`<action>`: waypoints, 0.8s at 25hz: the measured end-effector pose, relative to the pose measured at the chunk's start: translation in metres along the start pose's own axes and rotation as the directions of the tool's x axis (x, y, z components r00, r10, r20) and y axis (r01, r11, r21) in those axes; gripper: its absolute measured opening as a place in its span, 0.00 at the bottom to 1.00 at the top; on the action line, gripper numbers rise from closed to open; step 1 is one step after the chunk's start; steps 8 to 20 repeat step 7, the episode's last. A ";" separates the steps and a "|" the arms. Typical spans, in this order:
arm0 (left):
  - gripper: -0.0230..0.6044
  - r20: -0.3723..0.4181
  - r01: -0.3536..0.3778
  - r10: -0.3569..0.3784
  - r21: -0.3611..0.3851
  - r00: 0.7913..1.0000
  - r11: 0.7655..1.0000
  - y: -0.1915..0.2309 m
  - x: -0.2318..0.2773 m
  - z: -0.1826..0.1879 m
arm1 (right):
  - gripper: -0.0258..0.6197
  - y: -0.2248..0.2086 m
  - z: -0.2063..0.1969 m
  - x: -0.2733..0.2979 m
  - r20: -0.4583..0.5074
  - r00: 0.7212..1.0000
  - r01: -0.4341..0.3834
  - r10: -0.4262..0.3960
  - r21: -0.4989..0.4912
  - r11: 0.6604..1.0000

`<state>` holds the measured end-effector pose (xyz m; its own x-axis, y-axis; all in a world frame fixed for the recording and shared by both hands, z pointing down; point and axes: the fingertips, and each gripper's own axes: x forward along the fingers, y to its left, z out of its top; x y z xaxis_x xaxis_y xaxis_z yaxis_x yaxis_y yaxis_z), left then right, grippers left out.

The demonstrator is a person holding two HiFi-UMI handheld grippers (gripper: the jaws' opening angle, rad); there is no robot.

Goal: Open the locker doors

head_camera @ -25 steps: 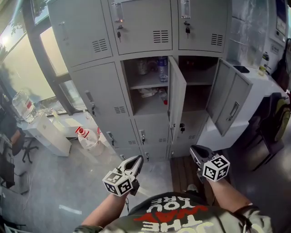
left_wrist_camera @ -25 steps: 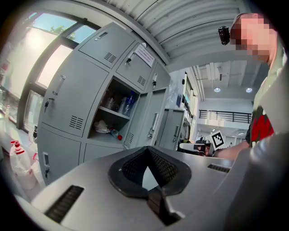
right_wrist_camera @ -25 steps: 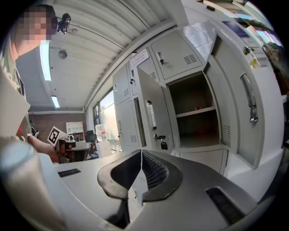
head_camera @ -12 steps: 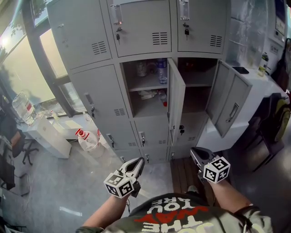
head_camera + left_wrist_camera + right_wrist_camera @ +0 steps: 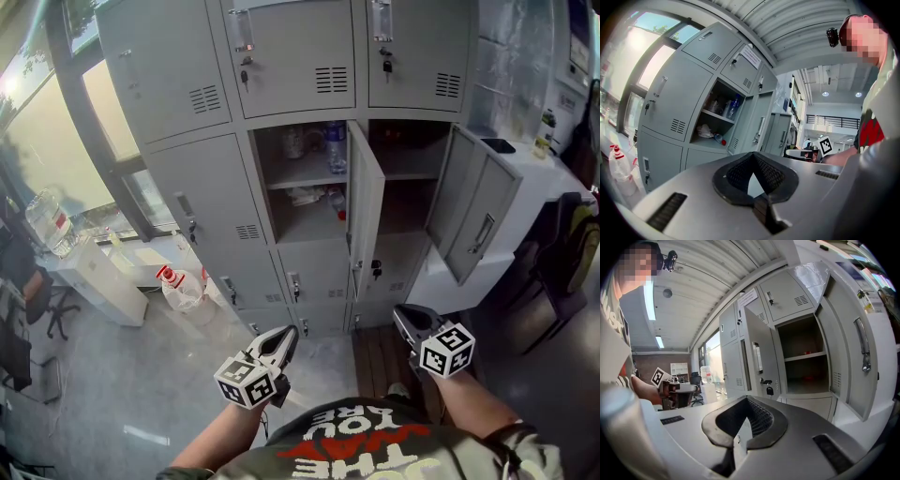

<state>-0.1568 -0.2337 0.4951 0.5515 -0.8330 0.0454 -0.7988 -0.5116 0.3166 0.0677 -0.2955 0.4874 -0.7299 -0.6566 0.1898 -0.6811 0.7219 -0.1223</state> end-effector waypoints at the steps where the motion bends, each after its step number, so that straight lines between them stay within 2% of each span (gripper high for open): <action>1: 0.05 0.001 0.000 0.000 -0.001 1.000 1.000 0.001 0.000 0.000 | 0.09 0.000 0.000 0.001 -0.001 1.000 -0.002 0.002 0.000 1.000; 20: 0.05 -0.003 0.000 0.000 -0.004 1.000 1.000 0.002 0.000 -0.001 | 0.09 0.001 0.000 0.003 -0.007 1.000 -0.010 0.010 -0.005 1.000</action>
